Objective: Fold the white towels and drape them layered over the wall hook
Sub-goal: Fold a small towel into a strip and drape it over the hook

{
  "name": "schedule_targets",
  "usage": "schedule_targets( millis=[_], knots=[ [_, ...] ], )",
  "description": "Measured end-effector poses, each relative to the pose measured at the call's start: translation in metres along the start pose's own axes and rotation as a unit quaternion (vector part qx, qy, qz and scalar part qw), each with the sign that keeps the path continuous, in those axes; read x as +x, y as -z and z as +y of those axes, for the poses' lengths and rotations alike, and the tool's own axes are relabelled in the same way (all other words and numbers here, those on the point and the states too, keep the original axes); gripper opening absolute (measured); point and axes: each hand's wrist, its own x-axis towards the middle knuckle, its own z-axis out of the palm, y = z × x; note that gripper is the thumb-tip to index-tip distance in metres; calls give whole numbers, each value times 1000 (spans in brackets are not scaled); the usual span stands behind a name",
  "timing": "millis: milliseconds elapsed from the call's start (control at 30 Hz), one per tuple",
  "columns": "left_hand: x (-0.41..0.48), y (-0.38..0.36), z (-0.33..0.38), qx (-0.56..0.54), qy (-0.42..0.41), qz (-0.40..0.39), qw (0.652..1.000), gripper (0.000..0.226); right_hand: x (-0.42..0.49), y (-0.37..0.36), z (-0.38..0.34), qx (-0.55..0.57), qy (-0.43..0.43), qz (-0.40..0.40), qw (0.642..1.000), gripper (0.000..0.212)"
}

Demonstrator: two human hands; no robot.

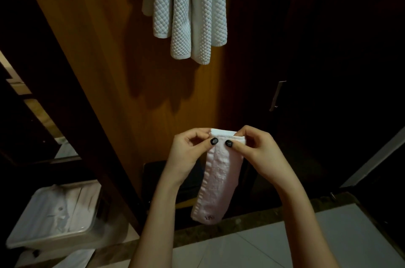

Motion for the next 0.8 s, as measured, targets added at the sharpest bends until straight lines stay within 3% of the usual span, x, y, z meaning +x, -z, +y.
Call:
schedule_targets(
  millis=[167,300,467,667,800],
  knots=[
    [4,-8,1,15,-47,53,997,23,7,-5,-2,6,41,66,997,18],
    [23,-11,13,-11,-97,87,991,21,29,-5,-23,39,96,103,989,14],
    [46,-8,26,88,-114,22,989,11,62,7,-52,100,141,146,974,17],
    [63,-1,32,194,-108,20,975,29,100,22,-78,153,137,177,962,17],
    [77,1,40,222,-101,28,969,21,117,32,-95,182,134,153,962,11]
  ],
)
